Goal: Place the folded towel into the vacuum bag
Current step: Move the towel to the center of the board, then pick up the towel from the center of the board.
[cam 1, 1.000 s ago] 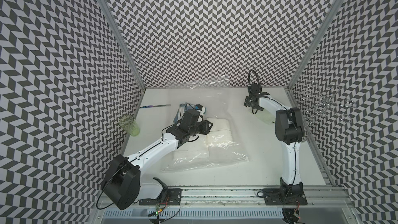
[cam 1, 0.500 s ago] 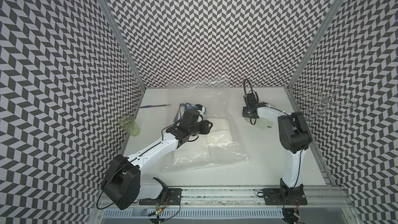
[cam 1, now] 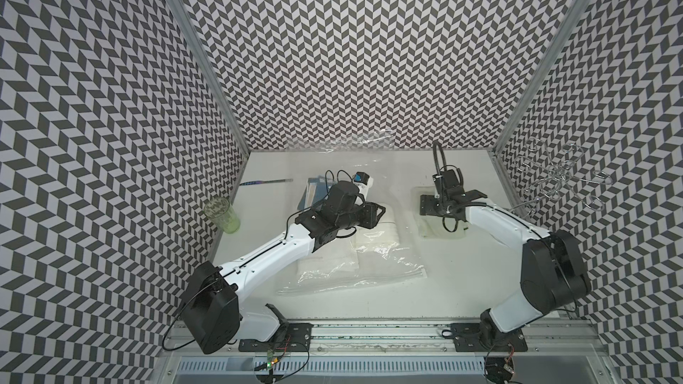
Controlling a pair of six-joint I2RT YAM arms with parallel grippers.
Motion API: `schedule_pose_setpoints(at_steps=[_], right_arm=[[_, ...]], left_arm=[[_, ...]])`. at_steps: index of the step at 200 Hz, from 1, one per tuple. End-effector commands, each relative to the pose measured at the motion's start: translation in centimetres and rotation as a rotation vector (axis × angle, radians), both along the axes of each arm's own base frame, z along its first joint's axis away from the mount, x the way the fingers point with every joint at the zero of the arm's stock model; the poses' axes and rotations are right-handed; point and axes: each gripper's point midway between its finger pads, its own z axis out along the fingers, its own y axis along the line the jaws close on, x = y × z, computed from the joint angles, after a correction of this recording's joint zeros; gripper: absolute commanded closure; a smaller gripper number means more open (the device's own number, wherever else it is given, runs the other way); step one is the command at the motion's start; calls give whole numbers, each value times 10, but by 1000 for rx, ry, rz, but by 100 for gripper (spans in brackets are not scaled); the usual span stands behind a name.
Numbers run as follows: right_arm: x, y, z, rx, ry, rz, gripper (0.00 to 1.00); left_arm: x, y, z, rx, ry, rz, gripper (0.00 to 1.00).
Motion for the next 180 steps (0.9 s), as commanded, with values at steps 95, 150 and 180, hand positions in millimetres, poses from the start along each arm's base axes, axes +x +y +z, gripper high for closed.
schedule_pose_setpoints(at_steps=[95,150,180], right_arm=[[30,-58,-95,59,159,-160,6],[6,-46,-120,131,218,-158,64],[34,-46,-43,26,30,-151,84]], left_arm=[[-15,-19,-12,45,-7,-76,56],[-15,-16,-2,37,-25,-64,56],[-15,-14,-2,44,-22,-58,56]])
